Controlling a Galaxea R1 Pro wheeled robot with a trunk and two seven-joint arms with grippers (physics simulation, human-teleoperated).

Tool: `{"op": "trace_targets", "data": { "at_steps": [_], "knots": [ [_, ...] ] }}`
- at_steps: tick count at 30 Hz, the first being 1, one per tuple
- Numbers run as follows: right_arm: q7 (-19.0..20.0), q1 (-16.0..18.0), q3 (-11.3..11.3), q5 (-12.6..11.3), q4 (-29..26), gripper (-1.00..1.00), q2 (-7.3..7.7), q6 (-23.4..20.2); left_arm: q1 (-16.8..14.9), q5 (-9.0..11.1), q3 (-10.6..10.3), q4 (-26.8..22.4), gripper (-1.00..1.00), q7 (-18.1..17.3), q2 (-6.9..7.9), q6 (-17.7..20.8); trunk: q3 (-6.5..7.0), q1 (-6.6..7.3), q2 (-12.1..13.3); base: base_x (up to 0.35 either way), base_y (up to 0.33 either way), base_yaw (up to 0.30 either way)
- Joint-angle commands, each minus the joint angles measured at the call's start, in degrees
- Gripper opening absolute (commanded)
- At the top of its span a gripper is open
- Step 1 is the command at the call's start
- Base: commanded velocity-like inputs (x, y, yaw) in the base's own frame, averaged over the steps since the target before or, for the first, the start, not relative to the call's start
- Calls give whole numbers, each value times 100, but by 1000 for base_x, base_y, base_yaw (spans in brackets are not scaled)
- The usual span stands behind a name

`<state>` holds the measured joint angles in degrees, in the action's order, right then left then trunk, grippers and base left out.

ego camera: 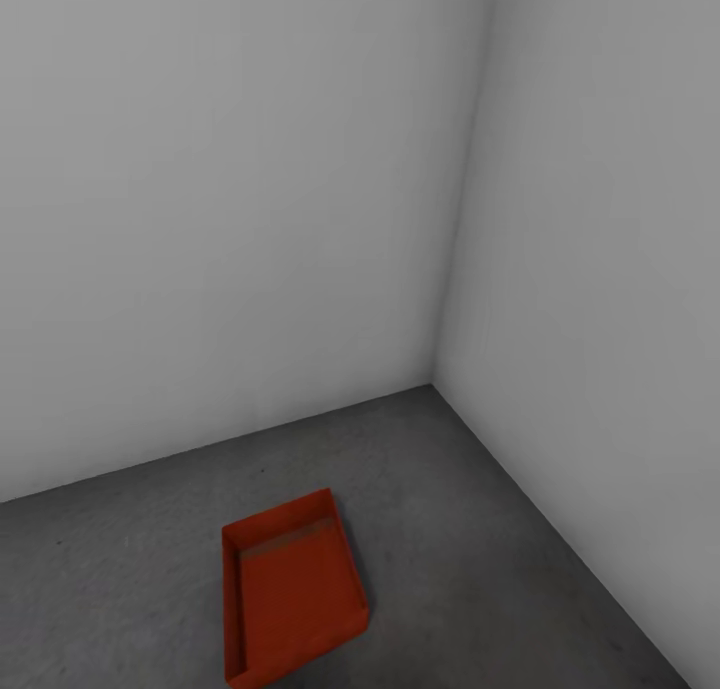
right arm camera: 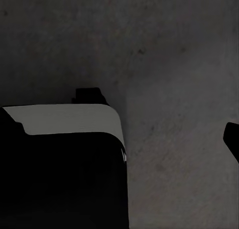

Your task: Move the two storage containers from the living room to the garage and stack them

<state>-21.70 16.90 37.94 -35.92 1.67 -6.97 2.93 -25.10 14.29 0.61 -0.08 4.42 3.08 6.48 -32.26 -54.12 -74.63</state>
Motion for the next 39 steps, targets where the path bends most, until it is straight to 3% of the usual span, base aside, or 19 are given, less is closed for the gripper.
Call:
{"op": "trace_targets", "data": {
  "at_steps": [1, 29, 39],
  "knots": [
    [-1, 6, 47, -58, 17, 100, 4, 34, -4, 30, 3, -1, 100, 12, 0, 20, -5, 0, -3, 0, 0, 0],
    [-1, 6, 47, -73, 17, 100, -8, 33, -4, 30, 4, -1, 100, 11, 0, 20, 181, 0, -3, 0, 0, 0],
    [1, 6, 47, -66, 17, 100, 11, -24, -4, 30, 5, -1, 100, 13, 0, 20, 192, 0, -3, 0, 0, 0]
  ]
}}
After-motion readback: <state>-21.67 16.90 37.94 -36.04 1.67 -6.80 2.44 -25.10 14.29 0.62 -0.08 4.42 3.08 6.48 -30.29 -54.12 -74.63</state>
